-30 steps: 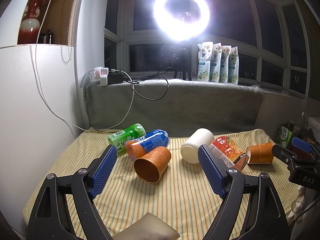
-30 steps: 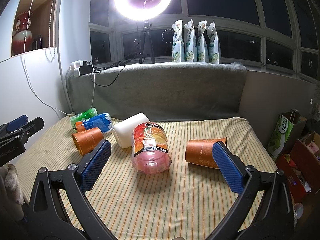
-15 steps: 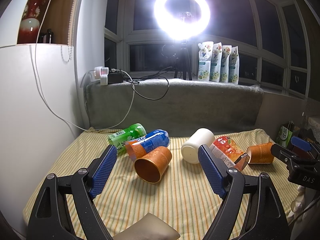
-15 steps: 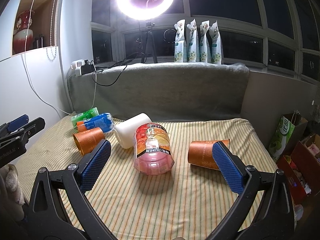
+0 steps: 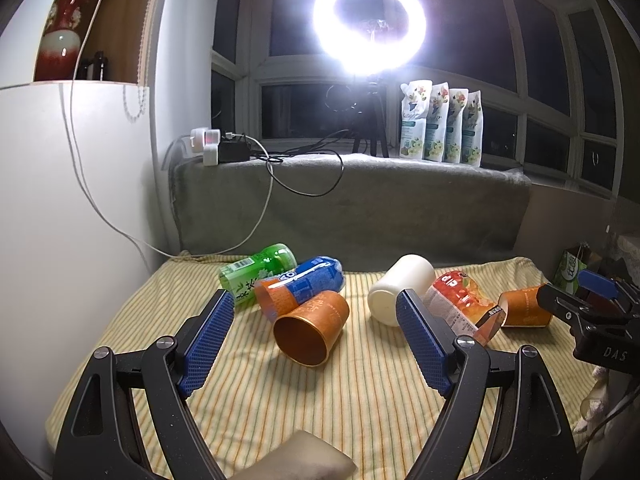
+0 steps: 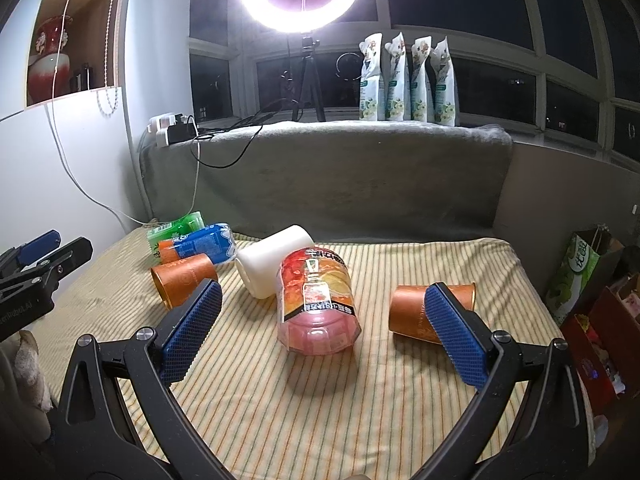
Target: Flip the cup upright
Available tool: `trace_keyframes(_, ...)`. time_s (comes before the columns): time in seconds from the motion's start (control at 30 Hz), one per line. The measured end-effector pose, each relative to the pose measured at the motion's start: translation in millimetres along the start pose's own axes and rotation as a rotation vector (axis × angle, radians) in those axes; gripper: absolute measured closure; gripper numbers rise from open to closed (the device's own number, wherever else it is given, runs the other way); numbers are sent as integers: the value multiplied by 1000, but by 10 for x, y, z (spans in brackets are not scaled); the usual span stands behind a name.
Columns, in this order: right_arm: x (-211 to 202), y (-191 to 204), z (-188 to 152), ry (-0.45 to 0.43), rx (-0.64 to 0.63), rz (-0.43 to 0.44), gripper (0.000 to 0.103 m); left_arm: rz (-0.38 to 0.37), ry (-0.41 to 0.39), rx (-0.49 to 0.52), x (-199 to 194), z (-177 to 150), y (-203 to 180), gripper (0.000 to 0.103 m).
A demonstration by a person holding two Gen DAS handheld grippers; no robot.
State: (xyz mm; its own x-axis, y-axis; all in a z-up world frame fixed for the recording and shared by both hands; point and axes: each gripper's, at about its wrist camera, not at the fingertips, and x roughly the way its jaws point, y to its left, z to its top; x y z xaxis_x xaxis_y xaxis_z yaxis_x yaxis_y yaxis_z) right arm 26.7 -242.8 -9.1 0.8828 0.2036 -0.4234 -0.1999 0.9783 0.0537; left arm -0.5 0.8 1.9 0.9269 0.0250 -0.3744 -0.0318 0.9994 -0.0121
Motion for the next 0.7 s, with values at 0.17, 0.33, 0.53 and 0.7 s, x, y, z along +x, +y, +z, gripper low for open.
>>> trace_keyframes(0.17,134,53,83,29,-13,40,0,10,18,-6,47,-23,105,20)
trace_keyframes(0.33,364,138,207,84,-22,118,0,32,50,-2,86,-108,237,20)
trace_keyframes(0.53,698,429,343,169,-55,244,0,62,105,-14,125,-260,465,20)
trace_keyframes(0.7,1076,713,429,282,-101,306,3,95,142,-24,89,-375,636,20)
